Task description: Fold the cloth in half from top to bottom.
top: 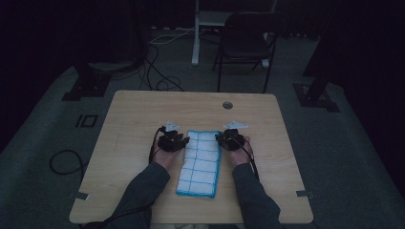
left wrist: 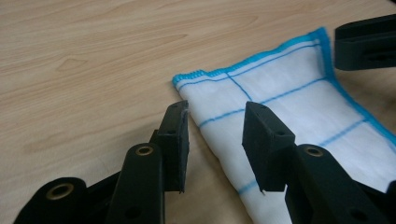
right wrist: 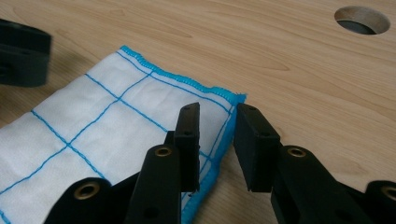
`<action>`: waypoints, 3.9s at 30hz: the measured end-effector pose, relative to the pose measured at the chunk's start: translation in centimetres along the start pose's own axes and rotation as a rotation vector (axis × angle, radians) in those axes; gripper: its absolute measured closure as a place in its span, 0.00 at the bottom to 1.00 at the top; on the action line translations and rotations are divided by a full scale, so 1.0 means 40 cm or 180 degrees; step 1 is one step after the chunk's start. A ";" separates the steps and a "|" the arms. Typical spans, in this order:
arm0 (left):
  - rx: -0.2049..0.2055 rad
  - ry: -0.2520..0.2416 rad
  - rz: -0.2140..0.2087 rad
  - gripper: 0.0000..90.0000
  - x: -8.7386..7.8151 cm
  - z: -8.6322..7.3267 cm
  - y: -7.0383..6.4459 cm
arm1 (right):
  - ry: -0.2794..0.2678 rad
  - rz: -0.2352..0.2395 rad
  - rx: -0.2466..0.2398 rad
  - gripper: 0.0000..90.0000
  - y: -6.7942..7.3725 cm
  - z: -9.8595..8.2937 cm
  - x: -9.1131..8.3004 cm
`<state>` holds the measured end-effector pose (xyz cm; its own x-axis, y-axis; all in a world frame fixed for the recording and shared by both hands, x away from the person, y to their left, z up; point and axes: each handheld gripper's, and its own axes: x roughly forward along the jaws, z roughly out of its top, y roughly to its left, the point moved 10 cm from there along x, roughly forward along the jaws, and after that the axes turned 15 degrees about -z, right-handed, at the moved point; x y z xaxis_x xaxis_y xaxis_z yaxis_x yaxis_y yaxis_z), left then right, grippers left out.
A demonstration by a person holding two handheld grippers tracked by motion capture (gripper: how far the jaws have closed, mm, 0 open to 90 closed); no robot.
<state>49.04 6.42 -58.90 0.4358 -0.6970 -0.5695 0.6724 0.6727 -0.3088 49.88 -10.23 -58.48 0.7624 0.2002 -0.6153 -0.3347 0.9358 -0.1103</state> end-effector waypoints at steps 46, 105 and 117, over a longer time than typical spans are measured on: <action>-0.0237 0.0117 0.0028 0.95 0.092 0.013 0.027 | 0.0452 0.0161 0.0045 0.90 0.028 -0.005 0.083; -0.0012 -0.0654 -0.0531 0.98 -0.129 0.060 -0.126 | -0.0417 0.0652 0.0193 0.95 0.062 0.072 -0.164; 0.0067 -0.0684 -0.0632 0.98 -0.176 0.028 -0.185 | -0.0520 0.0679 0.0074 0.95 0.086 0.029 -0.235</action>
<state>41.68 6.09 -51.75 0.4094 -0.8527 -0.3244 0.7686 0.5140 -0.3809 42.22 -8.55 -52.16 0.7559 0.4360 -0.4883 -0.4861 0.8735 0.0275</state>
